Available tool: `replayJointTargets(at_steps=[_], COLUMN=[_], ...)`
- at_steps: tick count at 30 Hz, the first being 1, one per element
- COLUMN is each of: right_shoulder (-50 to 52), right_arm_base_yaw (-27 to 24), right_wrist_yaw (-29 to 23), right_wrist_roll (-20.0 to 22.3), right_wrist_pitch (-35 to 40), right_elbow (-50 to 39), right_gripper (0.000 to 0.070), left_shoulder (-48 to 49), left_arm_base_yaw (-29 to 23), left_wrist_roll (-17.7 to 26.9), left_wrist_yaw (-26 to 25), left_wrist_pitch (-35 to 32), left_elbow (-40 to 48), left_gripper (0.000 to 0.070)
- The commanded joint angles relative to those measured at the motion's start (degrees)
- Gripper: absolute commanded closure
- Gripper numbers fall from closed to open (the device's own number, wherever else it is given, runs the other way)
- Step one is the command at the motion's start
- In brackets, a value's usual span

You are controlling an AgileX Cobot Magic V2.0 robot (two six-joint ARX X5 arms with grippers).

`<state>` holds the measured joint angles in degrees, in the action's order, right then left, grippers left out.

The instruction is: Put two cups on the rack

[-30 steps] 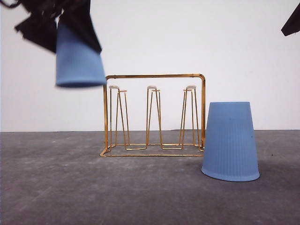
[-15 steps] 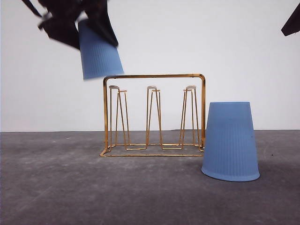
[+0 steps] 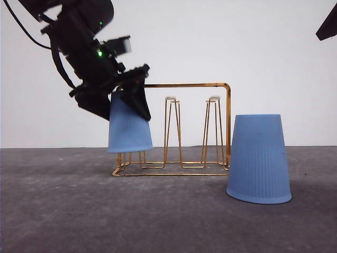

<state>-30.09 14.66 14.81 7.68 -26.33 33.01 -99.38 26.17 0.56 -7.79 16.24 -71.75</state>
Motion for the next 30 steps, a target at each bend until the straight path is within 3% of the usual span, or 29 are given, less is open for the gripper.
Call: replayJointTargets(at_steps=[1,4,12,16,22,30], right_shoulder=[-0.15,-0.15,-0.15,-0.47,-2.66,-12.64], right_arm_base_yaw=[0.22,0.22,0.22,0.22,0.52,4.8], right_wrist_yaw=[-0.02,-0.02,0.22,0.41,4.37,5.29], right_wrist_roll=[0.44,0.44,0.04,-1.74,-3.14,-4.13], right_wrist_pitch=[0.57,0.57,0.53,0.52,0.63,3.61], right_elbow=[0.63,0.63,0.63,0.63,0.63,0.63], right_gripper=[0.0249,0.0249,0.0249,0.0249,0.0249,0.0226], left_shoulder=[-0.63,0.3,4.62,7.74,14.6,31.3], left_arm_base_yaw=[0.48,0.49,0.47,-0.18,-0.5,-2.42], left_wrist_roll=[0.05,-0.26,-1.0,-3.19,-4.13,-12.24], left_wrist_yaw=[-0.13,-0.13,-0.15,-3.0,-5.84,-5.77], left_wrist_pitch=[-0.59,2.9,27.92,33.54,33.54,23.08], left_elbow=[-1.22,-2.7,-12.58,-12.42,-3.85,19.79], left_gripper=[0.0167,0.018,0.0202,0.0235,0.0275,0.0275])
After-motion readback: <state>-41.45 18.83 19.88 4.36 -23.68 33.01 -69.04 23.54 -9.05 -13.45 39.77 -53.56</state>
